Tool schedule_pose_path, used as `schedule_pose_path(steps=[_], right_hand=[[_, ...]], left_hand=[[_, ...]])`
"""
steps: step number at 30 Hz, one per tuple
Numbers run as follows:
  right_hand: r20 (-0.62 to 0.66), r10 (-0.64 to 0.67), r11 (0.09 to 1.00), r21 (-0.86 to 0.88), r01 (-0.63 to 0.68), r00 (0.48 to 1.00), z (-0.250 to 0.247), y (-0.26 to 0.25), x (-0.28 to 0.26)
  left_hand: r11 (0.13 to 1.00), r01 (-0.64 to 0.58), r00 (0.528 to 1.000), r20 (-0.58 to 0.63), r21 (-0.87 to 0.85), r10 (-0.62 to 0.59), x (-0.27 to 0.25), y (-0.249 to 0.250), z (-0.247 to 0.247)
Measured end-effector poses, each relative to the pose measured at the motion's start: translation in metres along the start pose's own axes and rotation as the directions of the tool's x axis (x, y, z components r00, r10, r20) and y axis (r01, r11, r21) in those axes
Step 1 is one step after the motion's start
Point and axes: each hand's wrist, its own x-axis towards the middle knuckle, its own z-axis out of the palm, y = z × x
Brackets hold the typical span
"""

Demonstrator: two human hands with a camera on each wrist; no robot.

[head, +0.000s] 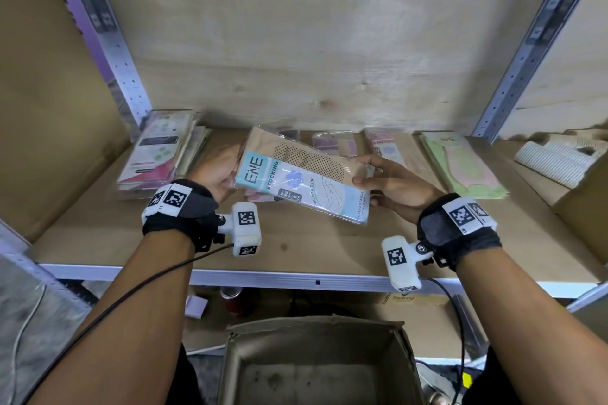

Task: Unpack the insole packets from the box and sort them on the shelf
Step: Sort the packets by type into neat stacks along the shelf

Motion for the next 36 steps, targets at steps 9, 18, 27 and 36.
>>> schedule_pose_path(steps=[9,18,27,36], right_hand=[[-0.058,-0.001,1.0,0.0,0.001,0.998,-0.003,0.005,0.002],[-0.081,0.029,0.997,-0.063,-0.035,0.996,-0.004,0.009,0.009],[-0.078,-0.007,1.0,-0.013,0.006,0.997,-0.008,0.01,0.008],[-0.105,-0.004,0.989,0.149,0.02,0.994,-0.005,0.008,0.009]], left_hand=[[0.984,-0.01,0.968,-0.244,0.18,0.054,0.007,0.001,0.002],[0.753,-0.164,0.783,-0.38,0.638,0.492,0.011,-0.003,0.006],[0.925,-0.125,0.911,-0.328,0.359,0.25,0.019,-0.002,0.002],[0.994,-0.095,0.987,-0.127,0.053,0.101,0.006,0.003,0.023]])
